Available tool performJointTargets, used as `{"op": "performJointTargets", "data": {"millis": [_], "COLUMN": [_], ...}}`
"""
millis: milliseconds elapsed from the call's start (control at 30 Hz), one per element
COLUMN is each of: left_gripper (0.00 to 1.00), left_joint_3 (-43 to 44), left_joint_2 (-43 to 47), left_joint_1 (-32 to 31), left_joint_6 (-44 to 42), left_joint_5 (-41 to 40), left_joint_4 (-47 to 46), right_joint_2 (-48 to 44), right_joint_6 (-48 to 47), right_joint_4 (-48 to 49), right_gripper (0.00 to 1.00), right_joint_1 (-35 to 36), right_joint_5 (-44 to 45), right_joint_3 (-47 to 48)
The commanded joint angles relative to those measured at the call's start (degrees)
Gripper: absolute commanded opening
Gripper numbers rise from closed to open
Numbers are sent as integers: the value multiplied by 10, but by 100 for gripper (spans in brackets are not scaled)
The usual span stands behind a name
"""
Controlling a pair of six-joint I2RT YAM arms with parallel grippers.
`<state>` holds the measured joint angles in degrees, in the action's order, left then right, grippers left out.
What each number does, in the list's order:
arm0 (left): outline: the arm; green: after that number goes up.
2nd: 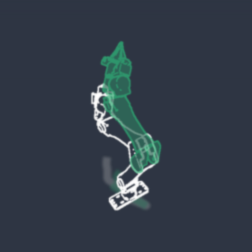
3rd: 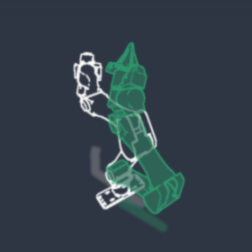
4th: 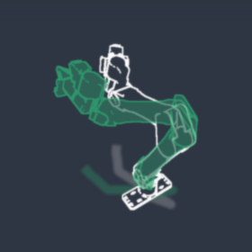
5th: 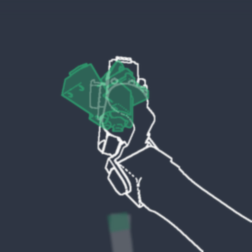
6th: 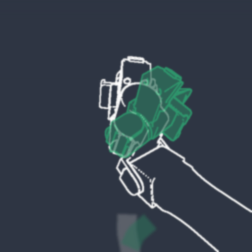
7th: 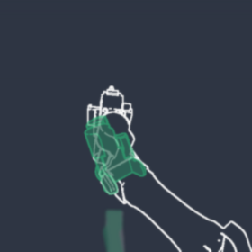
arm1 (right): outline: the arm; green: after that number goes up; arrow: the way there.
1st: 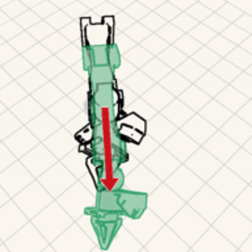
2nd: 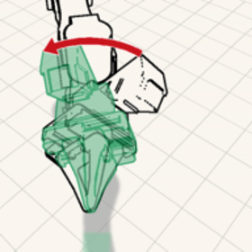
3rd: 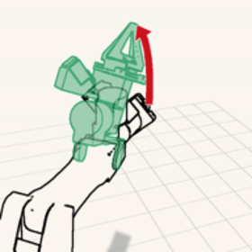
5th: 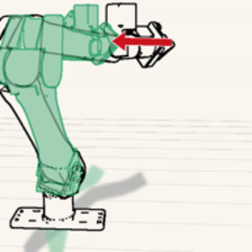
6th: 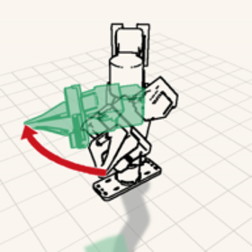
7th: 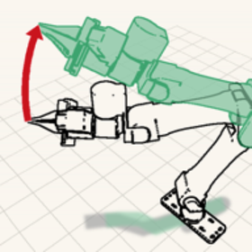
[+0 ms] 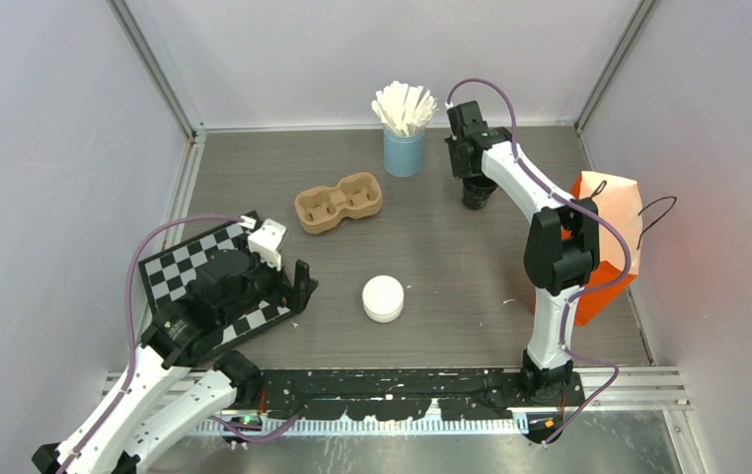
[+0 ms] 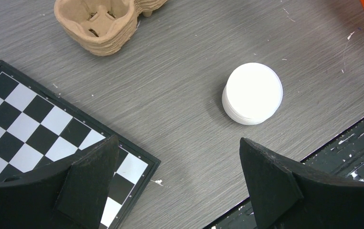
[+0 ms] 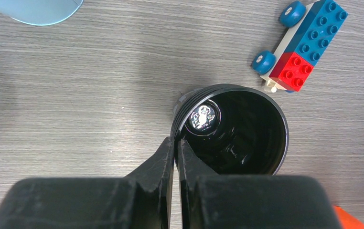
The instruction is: Pack the takeout coffee
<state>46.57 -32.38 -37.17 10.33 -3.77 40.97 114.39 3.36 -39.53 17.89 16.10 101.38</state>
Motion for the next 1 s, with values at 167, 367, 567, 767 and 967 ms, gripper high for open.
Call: {"op": "performJointTargets", "data": {"millis": [167, 367, 567, 767, 967], "left_gripper": [100, 100, 100, 100, 100], "left_joint_3": [-1, 0, 0, 0, 0], "left_joint_2": [-5, -7, -9, -9, -8], "left_joint_1": [-1, -1, -1, -2, -2], "left_joint_6": [2, 2, 3, 3, 3], "left_joint_5": [8, 8, 11, 9, 10], "left_joint_4": [-17, -18, -18, -18, -17], "right_joint_2": [-25, -36, -39, -44, -47], "right_joint_6": [-2, -2, -11, -18, -19], "right_joint_4": [-8, -33, -41, -55, -68], "right_gripper": [5, 4, 2, 0, 0], "right_joint_1": [0, 2, 5, 10, 13], "right_joint_5": [7, 21, 31, 41, 46], "right_joint_3": [23, 32, 36, 56, 68]}}
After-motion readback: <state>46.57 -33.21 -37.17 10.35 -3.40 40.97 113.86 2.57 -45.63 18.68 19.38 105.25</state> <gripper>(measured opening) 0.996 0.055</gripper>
